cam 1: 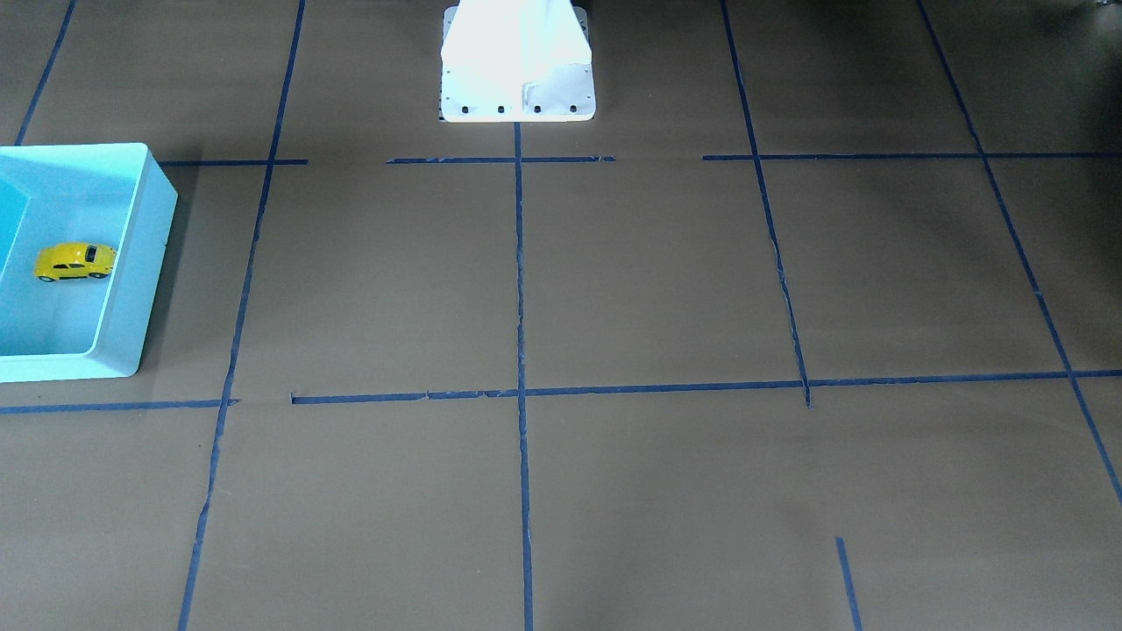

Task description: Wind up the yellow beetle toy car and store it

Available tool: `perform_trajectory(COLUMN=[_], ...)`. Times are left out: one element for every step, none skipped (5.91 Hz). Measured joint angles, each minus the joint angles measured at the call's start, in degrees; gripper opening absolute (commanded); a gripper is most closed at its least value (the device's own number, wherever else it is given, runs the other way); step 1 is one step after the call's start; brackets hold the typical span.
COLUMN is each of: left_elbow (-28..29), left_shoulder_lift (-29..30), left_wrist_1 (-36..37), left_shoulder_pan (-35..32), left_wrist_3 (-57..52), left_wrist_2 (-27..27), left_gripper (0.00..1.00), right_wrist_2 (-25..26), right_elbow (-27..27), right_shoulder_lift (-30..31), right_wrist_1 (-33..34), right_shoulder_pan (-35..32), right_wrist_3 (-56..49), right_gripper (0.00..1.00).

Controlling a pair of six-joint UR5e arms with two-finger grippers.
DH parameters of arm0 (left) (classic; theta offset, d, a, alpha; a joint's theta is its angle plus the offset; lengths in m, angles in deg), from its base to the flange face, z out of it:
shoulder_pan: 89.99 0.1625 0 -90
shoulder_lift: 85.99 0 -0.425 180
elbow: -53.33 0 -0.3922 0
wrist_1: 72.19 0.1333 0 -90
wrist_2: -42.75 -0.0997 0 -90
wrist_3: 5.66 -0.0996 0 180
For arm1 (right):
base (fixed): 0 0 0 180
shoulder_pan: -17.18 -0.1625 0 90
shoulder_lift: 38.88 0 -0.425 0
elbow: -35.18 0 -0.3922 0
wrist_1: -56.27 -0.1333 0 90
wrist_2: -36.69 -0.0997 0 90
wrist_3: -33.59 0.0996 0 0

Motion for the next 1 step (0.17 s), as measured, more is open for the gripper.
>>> perform_trajectory(left_elbow=[0.00], left_shoulder_lift=[0.03], left_wrist_1=[0.00], left_shoulder_pan=[0.00], left_wrist_3=[0.00], left_wrist_2=[0.00], left_gripper=[1.00], right_wrist_2=[0.02], right_elbow=[-0.18], right_shoulder_lift=[-0.02], right_wrist_1=[-0.07], right_shoulder_pan=[0.00], right_wrist_3=[-0.04], right_gripper=[1.00])
